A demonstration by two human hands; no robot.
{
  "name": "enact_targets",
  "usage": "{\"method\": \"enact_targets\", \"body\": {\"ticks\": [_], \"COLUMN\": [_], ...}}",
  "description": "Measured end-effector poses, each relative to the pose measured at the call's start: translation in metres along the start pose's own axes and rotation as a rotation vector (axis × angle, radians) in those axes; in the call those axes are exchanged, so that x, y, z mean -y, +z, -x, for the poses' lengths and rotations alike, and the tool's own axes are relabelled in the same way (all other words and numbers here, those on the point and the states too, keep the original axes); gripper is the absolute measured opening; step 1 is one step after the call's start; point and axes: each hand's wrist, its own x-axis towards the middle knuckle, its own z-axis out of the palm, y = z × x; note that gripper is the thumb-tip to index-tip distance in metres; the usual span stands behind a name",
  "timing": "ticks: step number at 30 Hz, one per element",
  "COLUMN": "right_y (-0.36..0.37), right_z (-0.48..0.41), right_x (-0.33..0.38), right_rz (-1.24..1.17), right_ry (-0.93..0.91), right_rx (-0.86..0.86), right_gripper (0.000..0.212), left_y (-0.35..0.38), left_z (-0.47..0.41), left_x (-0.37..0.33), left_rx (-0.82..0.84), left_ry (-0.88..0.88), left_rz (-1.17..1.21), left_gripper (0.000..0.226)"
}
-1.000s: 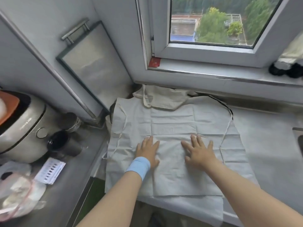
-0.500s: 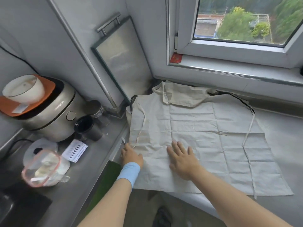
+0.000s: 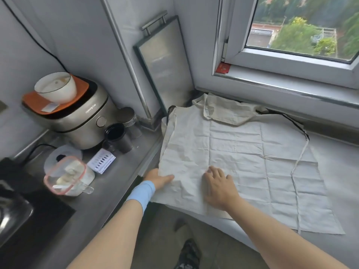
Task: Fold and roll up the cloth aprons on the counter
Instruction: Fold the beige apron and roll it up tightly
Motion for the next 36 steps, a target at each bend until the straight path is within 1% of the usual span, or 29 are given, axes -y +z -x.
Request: {"method": "enact_targets", "body": {"ticks": [1,2,3,4,6,8,10,11,12,13,14,15,16,17,18,20,21,22,23,25,27,29,31,33,34,35,36], "right_y": [0.001,0.001,0.001,0.000,-0.006,-0.019,-0.041,-0.058,-0.075,-0.095,-0.112,-0.127,-0.138,-0.144,-0.144,-0.136,-0.128,-0.120,-0.111,-0.095,-0.087,-0.084,-0.084,-0.085,-0.085,-0.083,-0.082], "right_z": [0.004,0.008,0.012,0.016,0.018,0.021,0.024,0.030,0.031,0.032,0.034,0.038,0.040,0.041,0.041,0.042,0.042,0.042,0.043,0.046,0.047,0.041,0.029,0.014,0.006,-0.003,-0.012], "right_x": [0.000,0.001,0.002,0.003,-0.001,-0.011,-0.020,-0.034,-0.039,-0.046,-0.057,-0.068,-0.077,-0.085,-0.094,-0.110,-0.118,-0.126,-0.134,-0.144,-0.149,-0.157,-0.168,-0.179,-0.184,-0.190,-0.196], "right_rz": [0.000,-0.003,-0.006,-0.009,-0.045,-0.196,-0.492,-0.698,-0.930,-1.184,-1.369,-1.474,-1.487,-1.444,-1.349,-1.086,-0.972,-0.911,-0.888,-0.817,-0.686,-0.585,-0.469,-0.350,-0.334,-0.336,-0.374], "right_ry": [0.005,0.004,-0.010,-0.039,-0.100,-0.079,0.033,0.109,0.186,0.266,0.318,0.348,0.364,0.384,0.419,0.515,0.568,0.625,0.656,0.645,0.594,0.584,0.609,0.646,0.663,0.678,0.695], "right_rx": [-0.059,-0.090,-0.096,-0.072,0.030,0.115,0.056,-0.017,-0.034,-0.014,0.012,0.033,0.041,0.036,0.012,-0.046,-0.067,-0.072,-0.062,0.039,0.185,0.237,0.256,0.240,0.205,0.158,0.109], "right_gripper": [0.048,0.036,0.029,0.026,0.030,0.036,0.036,0.032,0.028,0.029,0.037,0.047,0.053,0.053,0.044,0.021,0.015,0.015,0.017,0.019,0.014,0.013,0.010,0.020,0.021,0.017,0.014], "left_y": [-0.001,-0.003,-0.004,-0.005,-0.005,-0.001,0.007,0.019,0.026,0.036,0.049,0.062,0.076,0.090,0.105,0.127,0.136,0.142,0.146,0.145,0.140,0.135,0.133,0.137,0.141,0.145,0.149], "left_z": [0.005,0.010,0.014,0.020,0.031,0.040,0.047,0.054,0.057,0.060,0.067,0.075,0.080,0.085,0.087,0.085,0.081,0.076,0.067,0.047,0.025,0.005,-0.015,-0.032,-0.040,-0.047,-0.055], "left_x": [-0.001,-0.003,-0.006,-0.012,-0.030,-0.054,-0.079,-0.099,-0.109,-0.123,-0.136,-0.148,-0.158,-0.166,-0.172,-0.177,-0.178,-0.179,-0.179,-0.177,-0.176,-0.181,-0.190,-0.199,-0.203,-0.207,-0.209], "left_rx": [0.051,0.061,0.062,0.068,0.100,0.135,0.159,0.168,0.179,0.200,0.230,0.267,0.301,0.336,0.384,0.547,0.631,0.678,0.679,0.576,0.422,0.301,0.217,0.159,0.138,0.124,0.117], "left_ry": [0.006,0.011,0.022,0.034,0.068,0.114,0.183,0.242,0.284,0.333,0.384,0.434,0.465,0.492,0.491,0.421,0.375,0.335,0.320,0.355,0.413,0.440,0.452,0.483,0.501,0.516,0.526], "left_rz": [-0.038,-0.050,-0.025,0.029,0.123,0.126,0.074,0.027,-0.027,-0.091,-0.161,-0.236,-0.305,-0.361,-0.399,-0.415,-0.419,-0.436,-0.459,-0.510,-0.565,-0.578,-0.605,-0.733,-0.798,-0.848,-0.887], "left_gripper": [0.042,0.048,0.050,0.050,0.050,0.052,0.051,0.052,0.054,0.058,0.060,0.061,0.061,0.063,0.064,0.062,0.060,0.060,0.059,0.056,0.051,0.043,0.042,0.048,0.052,0.058,0.063]}}
